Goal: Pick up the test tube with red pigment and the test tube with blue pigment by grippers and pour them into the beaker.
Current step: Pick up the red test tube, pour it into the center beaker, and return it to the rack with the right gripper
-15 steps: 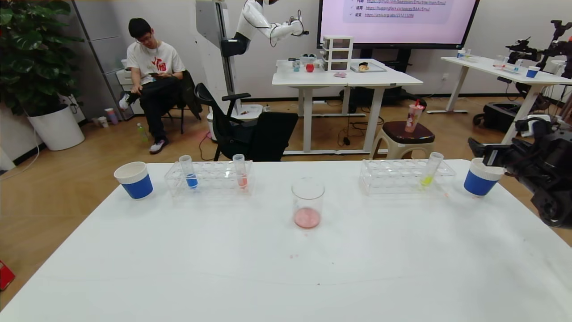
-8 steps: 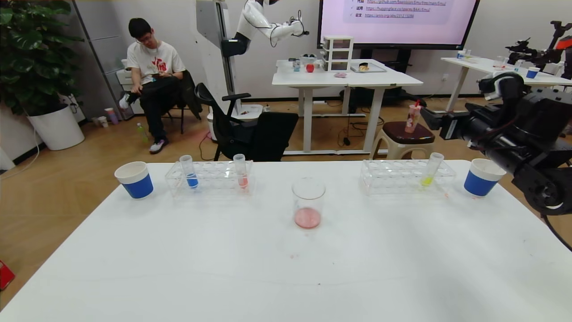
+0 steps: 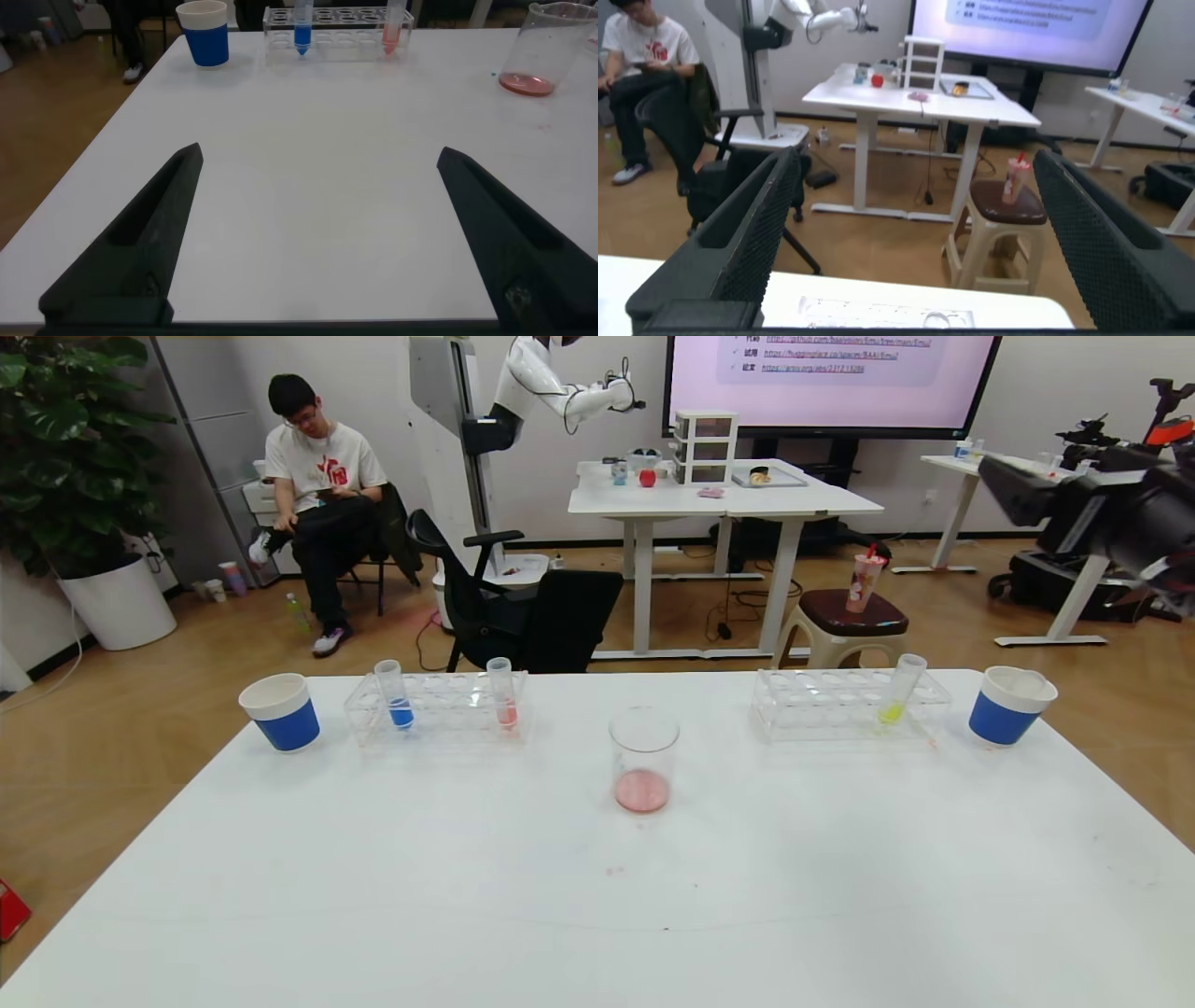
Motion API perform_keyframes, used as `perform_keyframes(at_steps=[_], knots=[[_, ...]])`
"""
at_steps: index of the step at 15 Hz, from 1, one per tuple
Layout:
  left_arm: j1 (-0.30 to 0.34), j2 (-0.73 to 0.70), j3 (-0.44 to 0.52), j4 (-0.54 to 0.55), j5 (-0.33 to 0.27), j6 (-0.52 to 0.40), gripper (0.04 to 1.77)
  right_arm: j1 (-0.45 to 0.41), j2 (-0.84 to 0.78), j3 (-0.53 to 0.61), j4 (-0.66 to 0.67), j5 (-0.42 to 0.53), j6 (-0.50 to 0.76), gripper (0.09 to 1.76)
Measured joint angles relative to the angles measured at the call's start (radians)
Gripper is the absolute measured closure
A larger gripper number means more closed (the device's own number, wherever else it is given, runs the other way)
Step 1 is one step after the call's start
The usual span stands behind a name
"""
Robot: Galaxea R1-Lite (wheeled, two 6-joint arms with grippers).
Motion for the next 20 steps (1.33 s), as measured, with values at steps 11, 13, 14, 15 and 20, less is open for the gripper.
perform_keyframes(at_steps=[11, 13, 14, 15, 20], knots=[[0.0, 0.0, 0.0, 0.0, 0.0, 0.0, 0.06, -0.006, -0.976, 0.226, 0.607, -0.019, -0.145, 0.11], [0.0, 0.0, 0.0, 0.0, 0.0, 0.0, 0.06, -0.022, -1.139, 0.264, 0.767, -0.014, -0.157, 0.11], [0.0, 0.0, 0.0, 0.0, 0.0, 0.0, 0.06, -0.036, -1.218, 0.283, 0.843, -0.006, -0.161, 0.11], [0.0, 0.0, 0.0, 0.0, 0.0, -0.001, 0.06, -0.047, -1.287, 0.304, 0.892, 0.0, -0.163, 0.11], [0.0, 0.0, 0.0, 0.0, -0.001, 0.0, 0.06, -0.074, -1.511, 0.543, 0.913, 0.0, -0.149, 0.11]])
